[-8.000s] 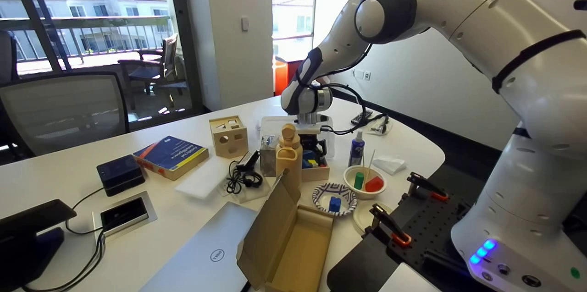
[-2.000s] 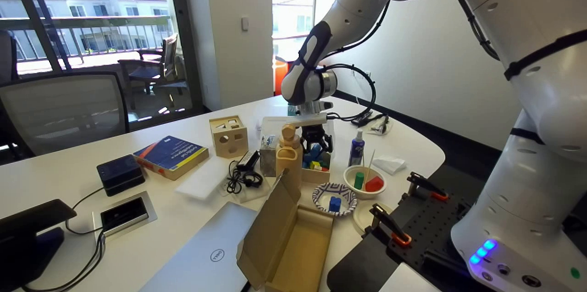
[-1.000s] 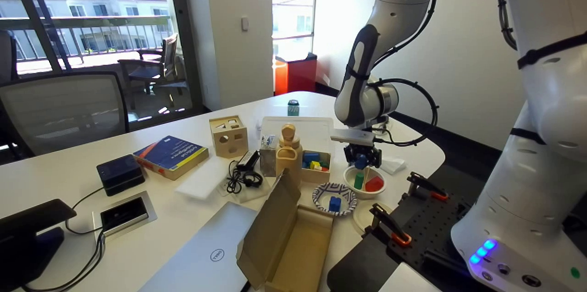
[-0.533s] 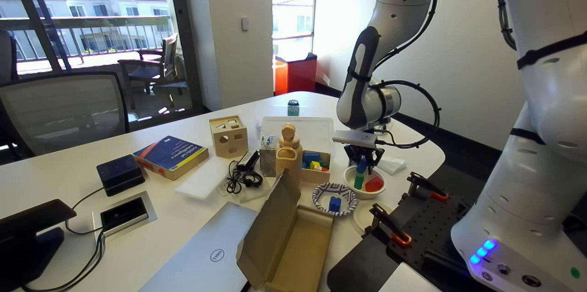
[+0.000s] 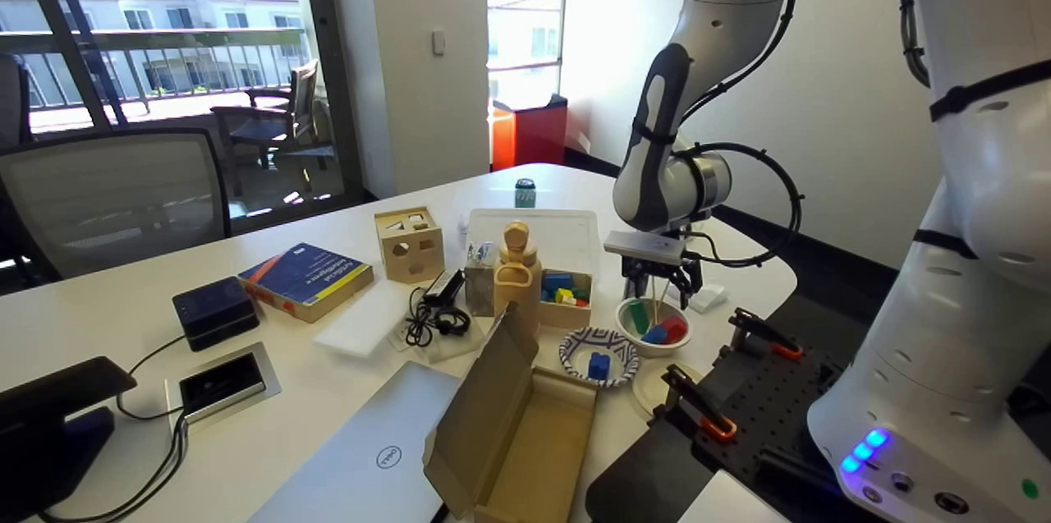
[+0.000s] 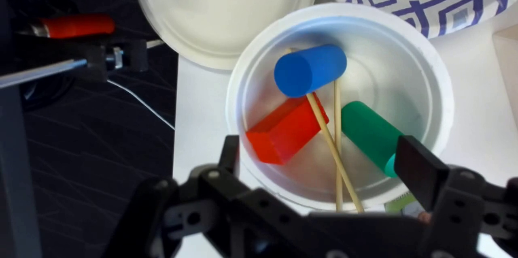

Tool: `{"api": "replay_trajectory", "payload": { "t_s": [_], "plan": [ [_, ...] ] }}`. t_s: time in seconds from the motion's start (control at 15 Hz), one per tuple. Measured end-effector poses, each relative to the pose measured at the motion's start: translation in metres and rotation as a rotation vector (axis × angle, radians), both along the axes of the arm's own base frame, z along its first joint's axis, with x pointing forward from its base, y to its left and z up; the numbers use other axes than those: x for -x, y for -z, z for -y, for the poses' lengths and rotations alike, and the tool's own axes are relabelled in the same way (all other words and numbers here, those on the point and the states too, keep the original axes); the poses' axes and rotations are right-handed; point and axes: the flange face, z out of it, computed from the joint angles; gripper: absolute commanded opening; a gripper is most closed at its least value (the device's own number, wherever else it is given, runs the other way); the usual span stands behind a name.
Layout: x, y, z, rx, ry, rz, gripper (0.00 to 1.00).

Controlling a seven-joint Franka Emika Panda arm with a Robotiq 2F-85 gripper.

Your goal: Remove one blue block from the wooden box and put it in the white bowl.

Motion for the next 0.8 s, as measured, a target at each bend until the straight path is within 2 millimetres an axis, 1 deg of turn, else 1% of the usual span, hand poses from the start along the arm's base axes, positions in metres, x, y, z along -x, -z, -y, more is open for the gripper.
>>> {"api": "replay_trajectory", "payload": {
  "t_s": [0.13,0.27,0.4,0.6,0.8],
  "plan": [
    [0.000,-0.005,-0.003,-0.006,-0.003,0.009,1.00],
    [-0.006,-0.016,-0.014,-0.024,-0.022,0.028,1.00],
    [-0.012,-0.032,-0.034,-0.057,-0.057,0.025,1.00],
    [-0.021,-0.061,-0.065,-0.086,-0.118,0.005,1.00],
    [-0.026,-0.088,-0.084,-0.096,-0.161,-0.013,1.00]
  ]
}}
